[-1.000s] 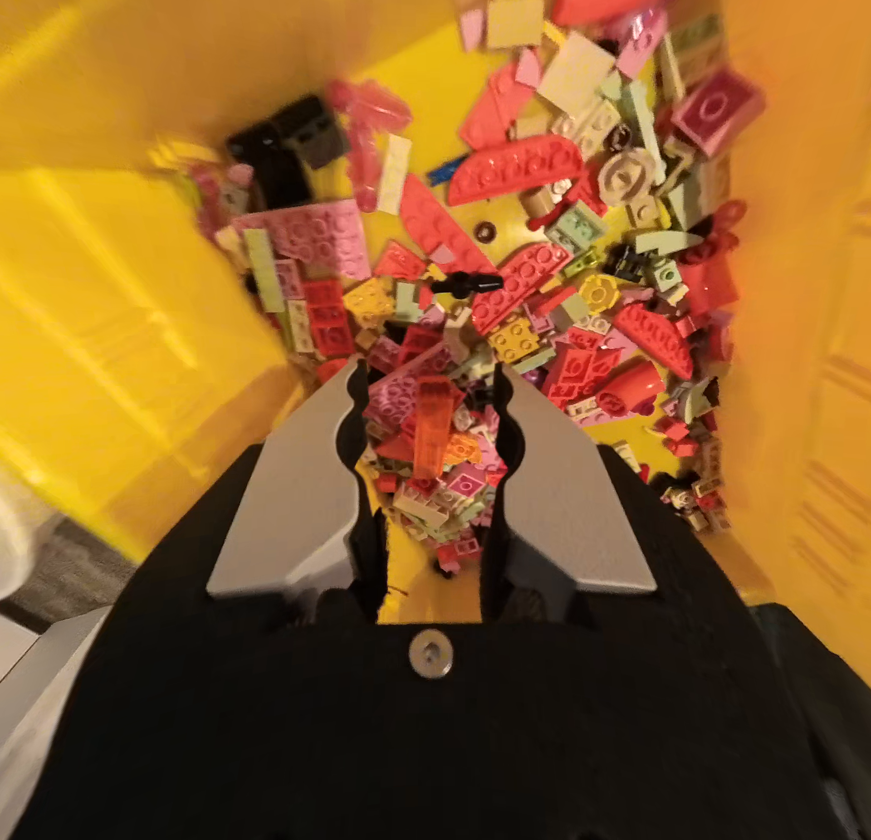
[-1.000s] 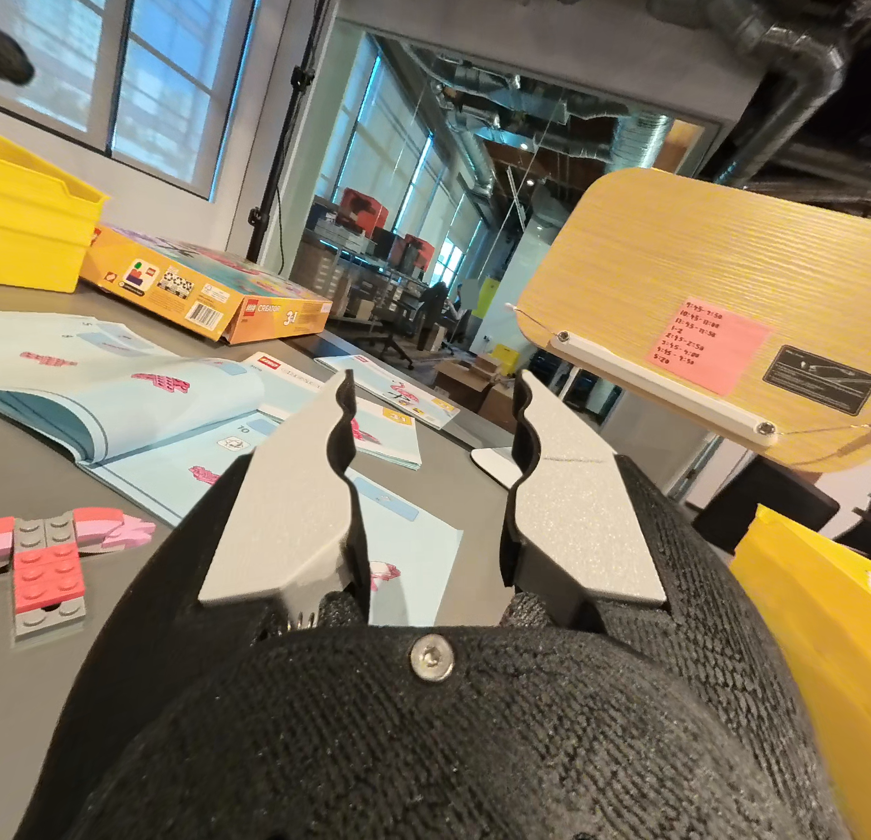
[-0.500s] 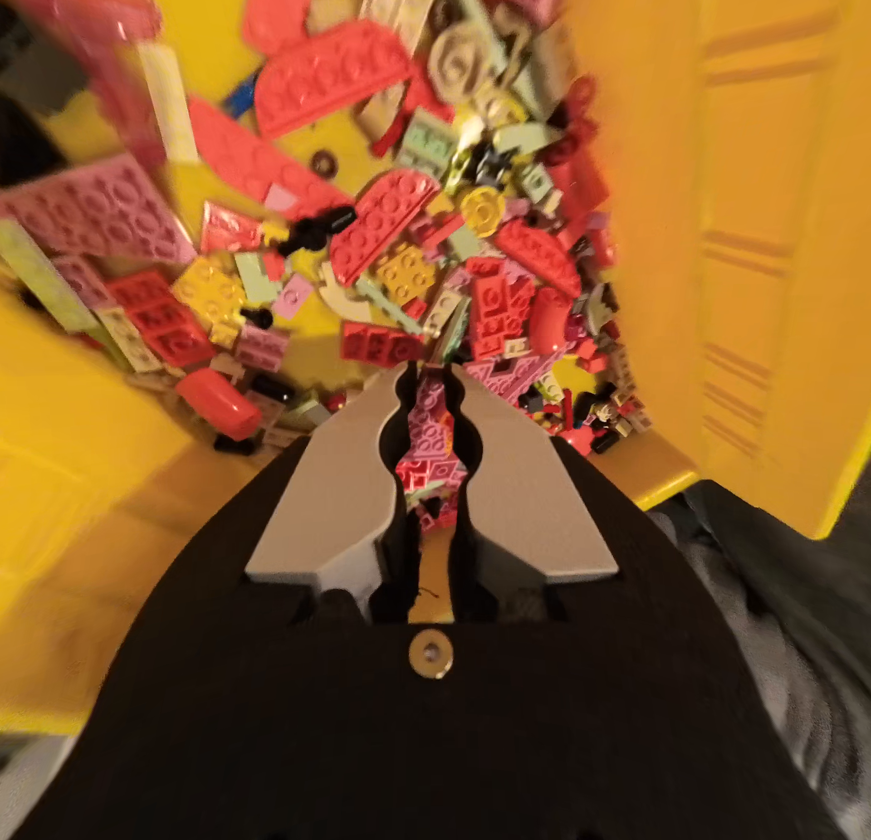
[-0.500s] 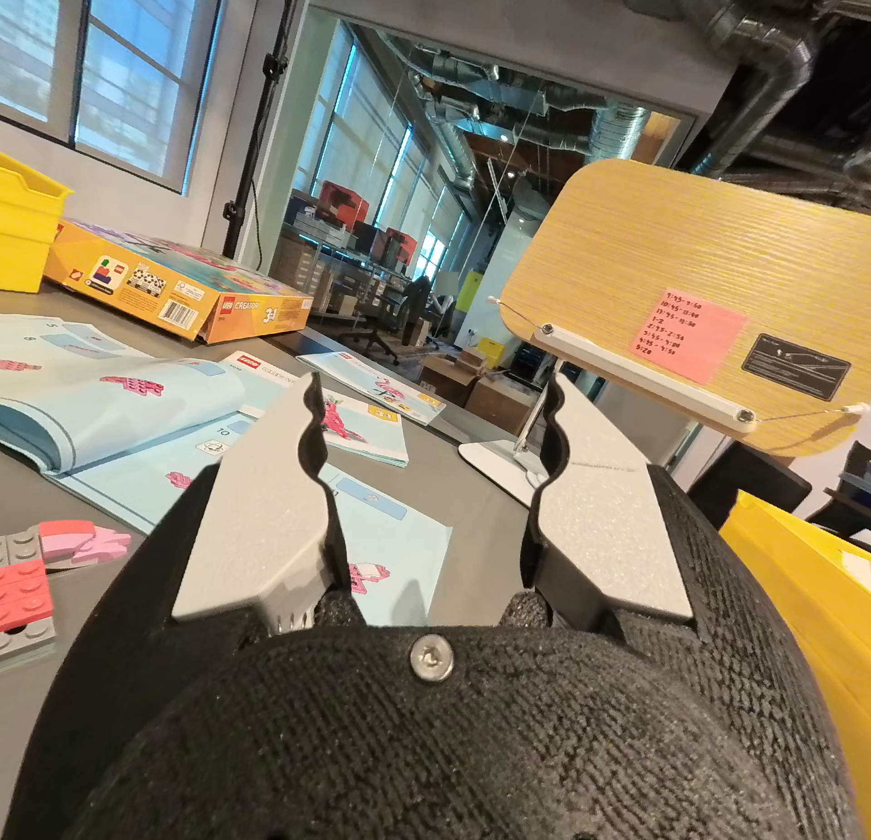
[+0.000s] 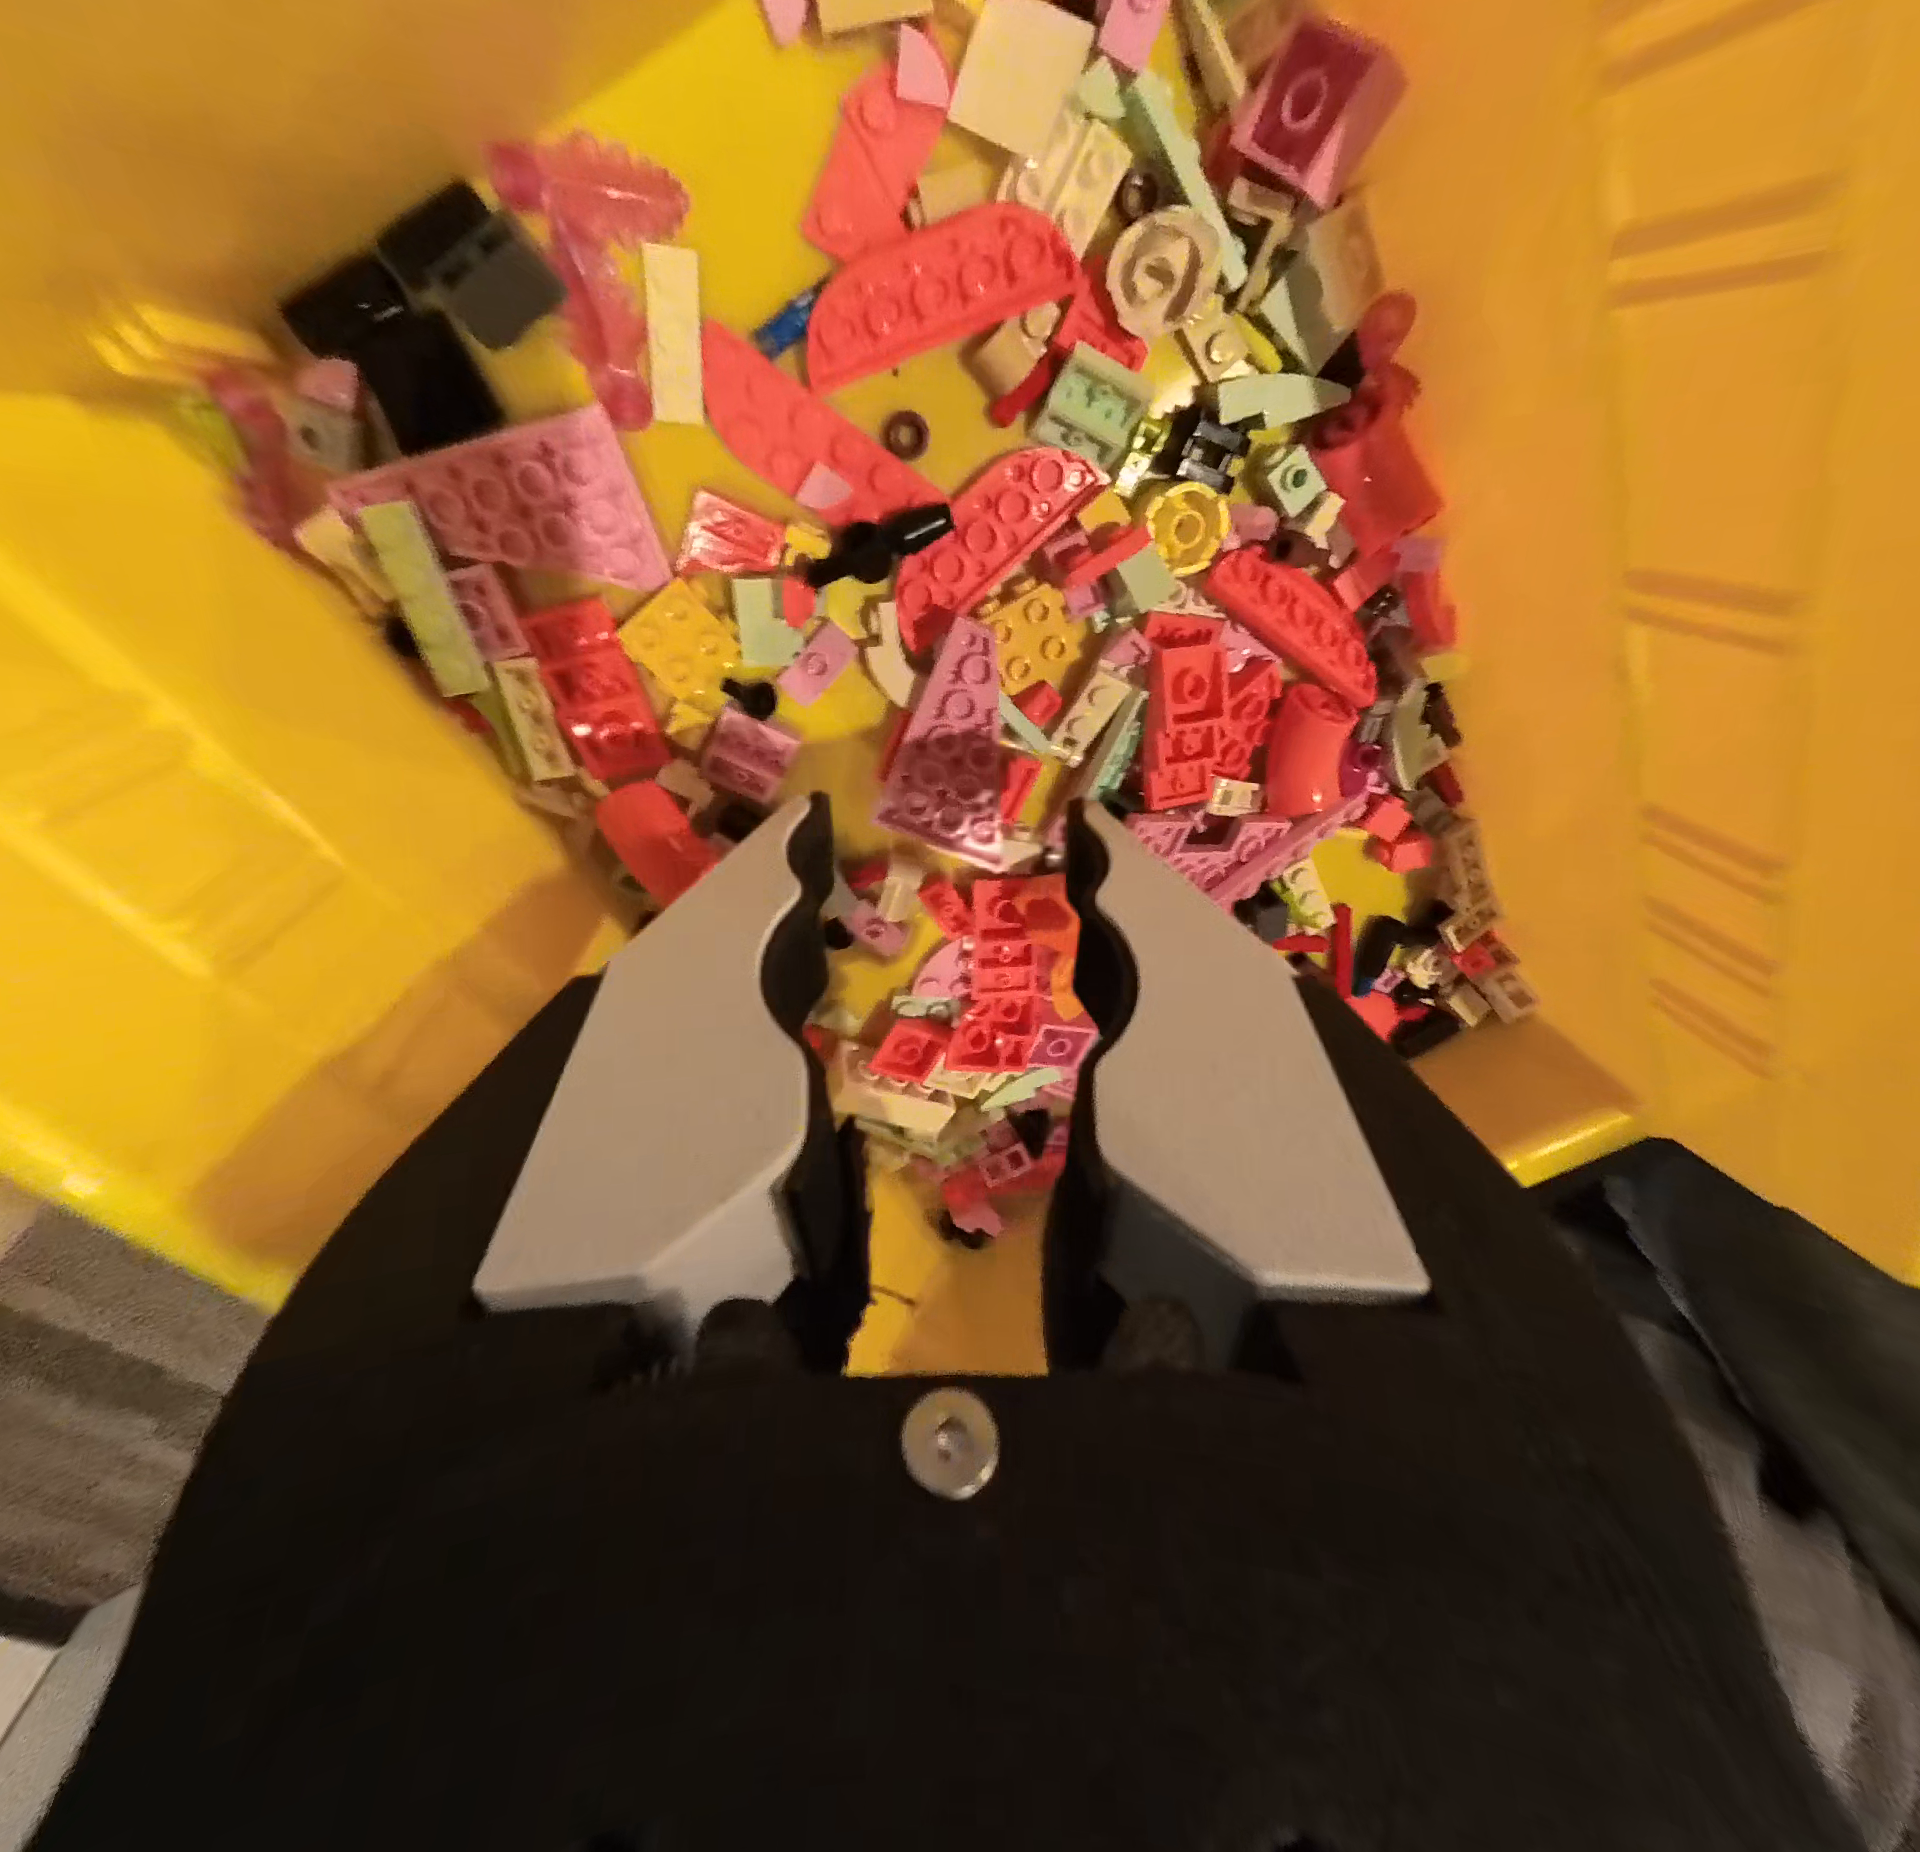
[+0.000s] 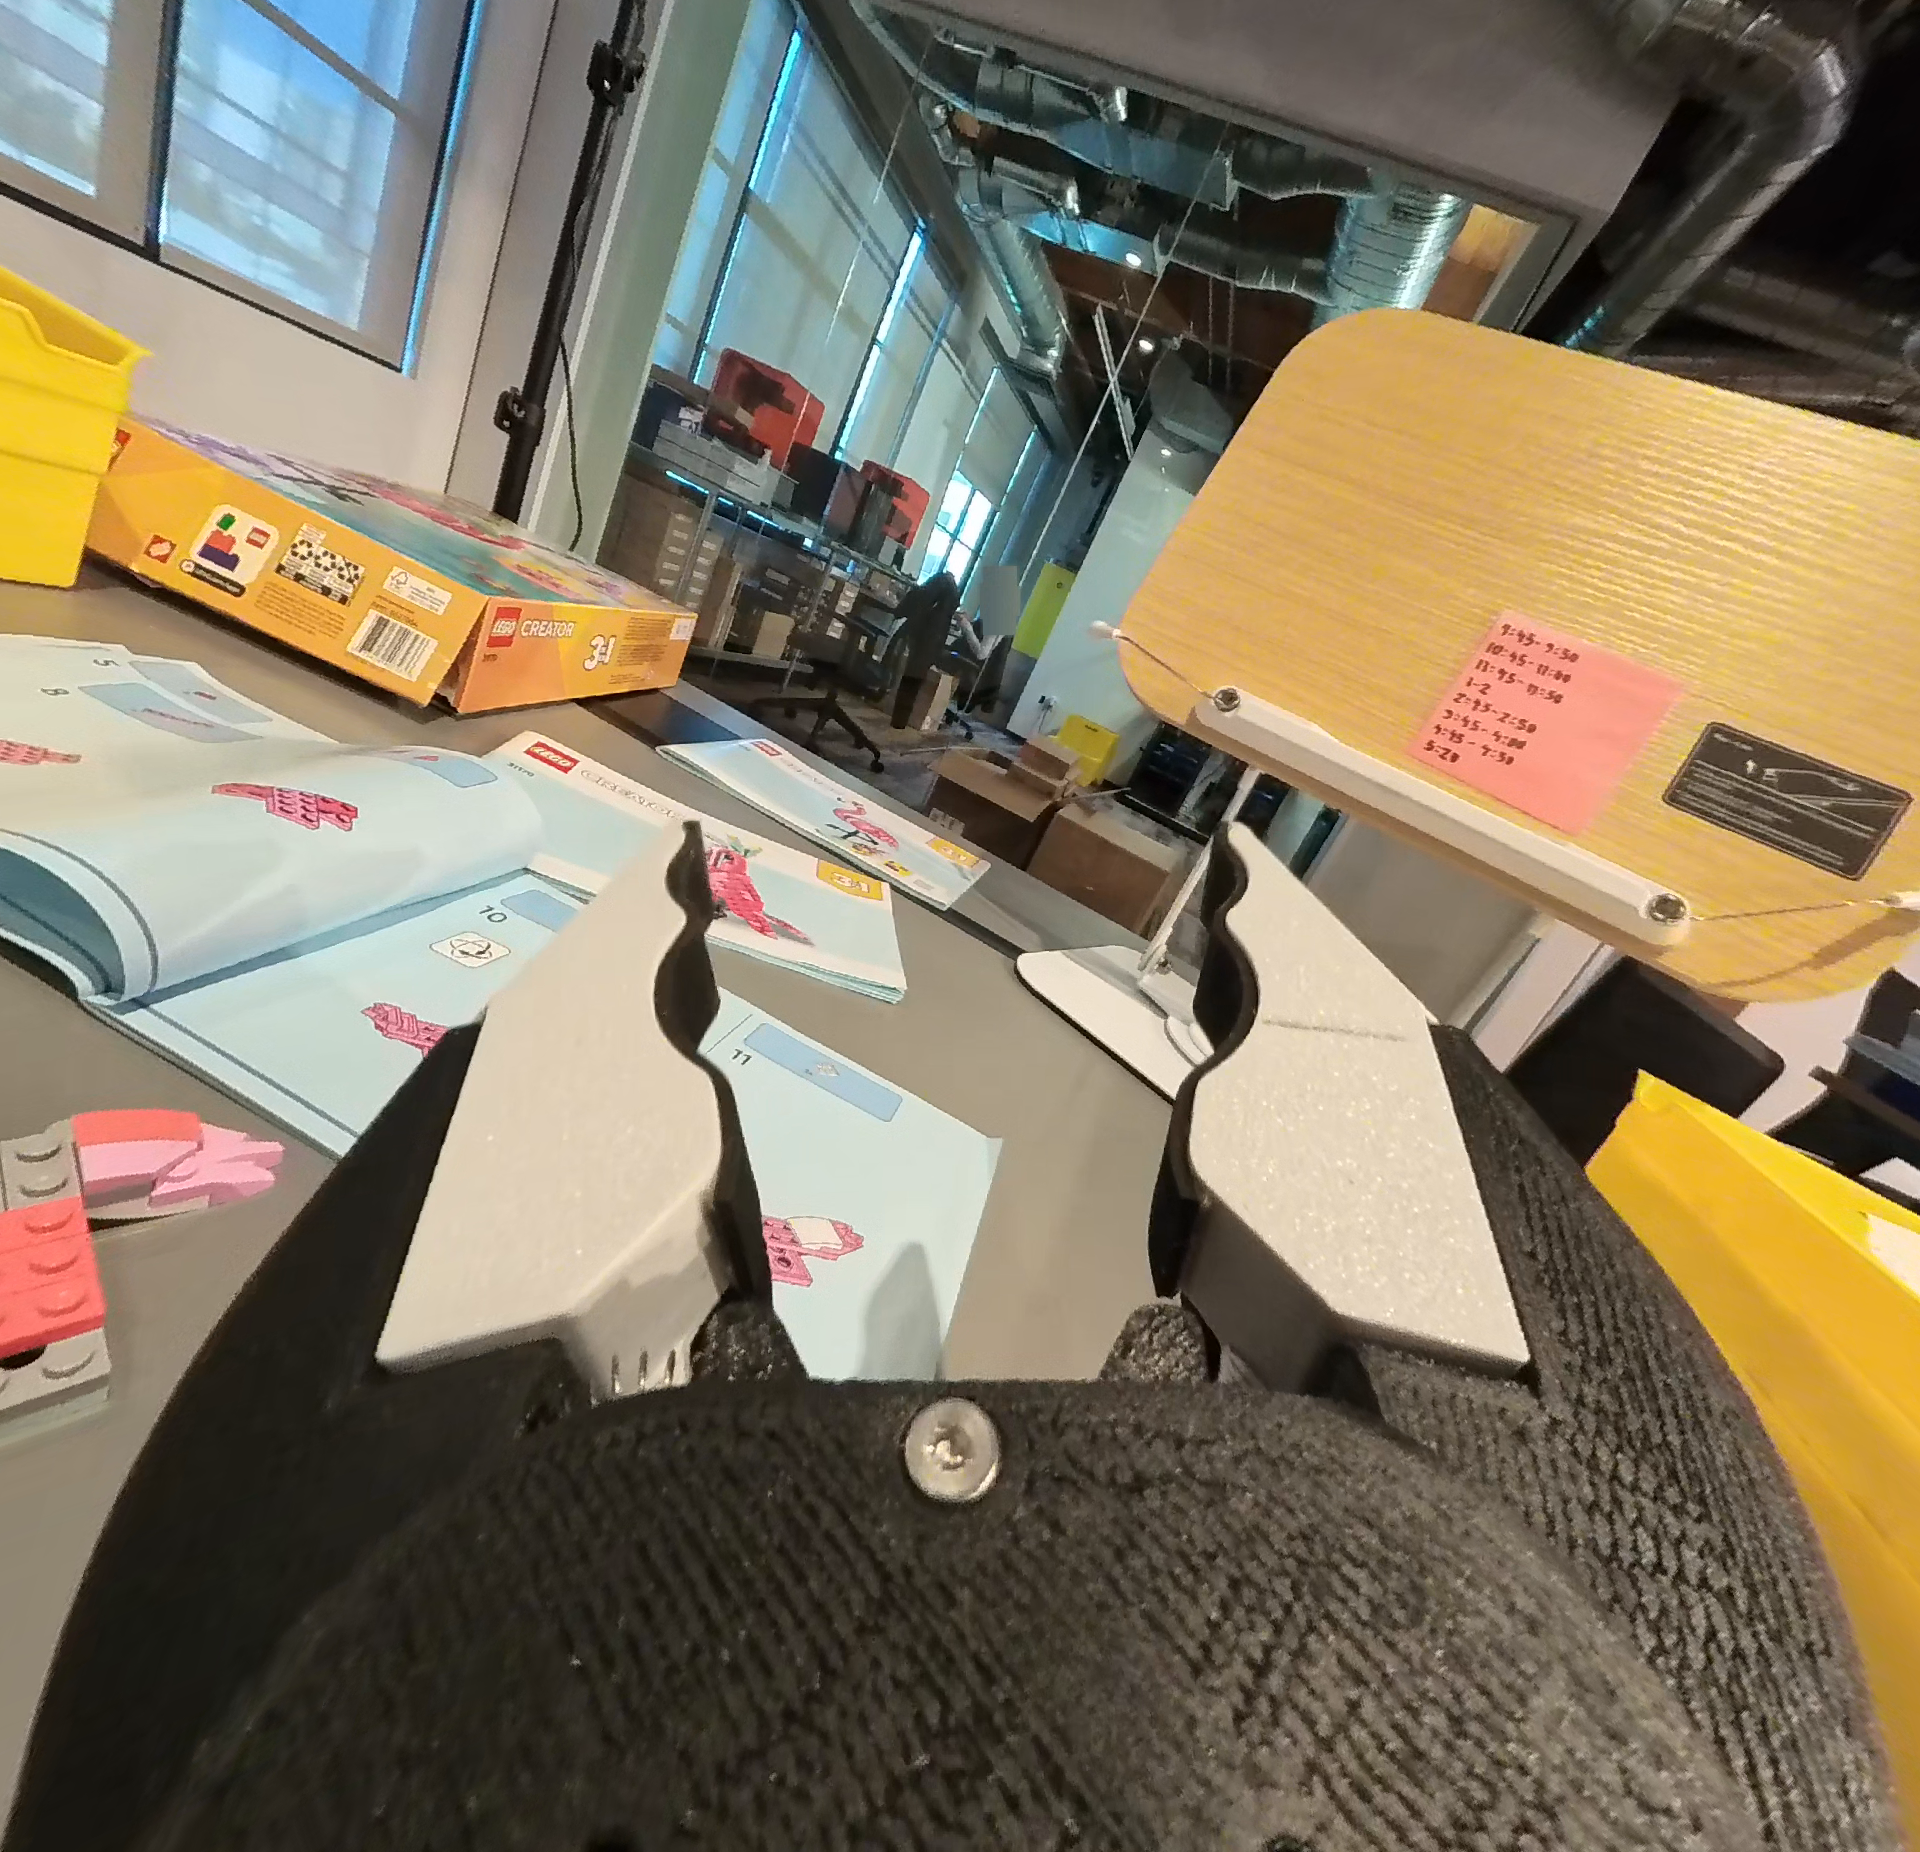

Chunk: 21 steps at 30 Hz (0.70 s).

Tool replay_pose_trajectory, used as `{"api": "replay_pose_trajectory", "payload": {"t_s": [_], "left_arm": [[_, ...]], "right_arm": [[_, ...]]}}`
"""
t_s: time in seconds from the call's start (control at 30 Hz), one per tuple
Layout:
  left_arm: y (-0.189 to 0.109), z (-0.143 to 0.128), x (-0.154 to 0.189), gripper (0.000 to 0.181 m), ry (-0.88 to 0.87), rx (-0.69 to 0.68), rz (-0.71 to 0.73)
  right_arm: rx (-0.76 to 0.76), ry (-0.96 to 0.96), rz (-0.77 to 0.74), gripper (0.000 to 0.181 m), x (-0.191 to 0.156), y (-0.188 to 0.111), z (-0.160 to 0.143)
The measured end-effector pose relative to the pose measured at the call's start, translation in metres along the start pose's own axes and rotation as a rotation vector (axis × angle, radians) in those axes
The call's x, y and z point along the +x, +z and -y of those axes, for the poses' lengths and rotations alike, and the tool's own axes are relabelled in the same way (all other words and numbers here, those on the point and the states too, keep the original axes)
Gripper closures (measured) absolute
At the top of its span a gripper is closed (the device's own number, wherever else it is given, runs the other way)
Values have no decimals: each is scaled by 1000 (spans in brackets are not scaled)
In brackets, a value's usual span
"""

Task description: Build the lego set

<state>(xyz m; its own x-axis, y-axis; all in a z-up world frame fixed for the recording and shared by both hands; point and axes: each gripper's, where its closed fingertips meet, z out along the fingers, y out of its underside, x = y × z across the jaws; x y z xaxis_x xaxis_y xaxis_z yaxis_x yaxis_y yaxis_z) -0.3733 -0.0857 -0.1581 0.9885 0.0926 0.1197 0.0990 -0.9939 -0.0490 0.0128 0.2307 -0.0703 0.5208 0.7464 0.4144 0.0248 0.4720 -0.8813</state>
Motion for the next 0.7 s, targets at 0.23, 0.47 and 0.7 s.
{"api": "replay_pose_trajectory", "payload": {"t_s": [0.23,0.47,0.7], "left_arm": [[13,3,20,147,71,-62,-44],[17,-4,44,163,101,-112,-157],[19,-5,69,160,165,-127,-245]], "right_arm": [[-6,-13,2,89,-1,0,0],[-14,-22,4,90,-2,0,-1],[-16,-26,6,91,-2,0,-2]]}}
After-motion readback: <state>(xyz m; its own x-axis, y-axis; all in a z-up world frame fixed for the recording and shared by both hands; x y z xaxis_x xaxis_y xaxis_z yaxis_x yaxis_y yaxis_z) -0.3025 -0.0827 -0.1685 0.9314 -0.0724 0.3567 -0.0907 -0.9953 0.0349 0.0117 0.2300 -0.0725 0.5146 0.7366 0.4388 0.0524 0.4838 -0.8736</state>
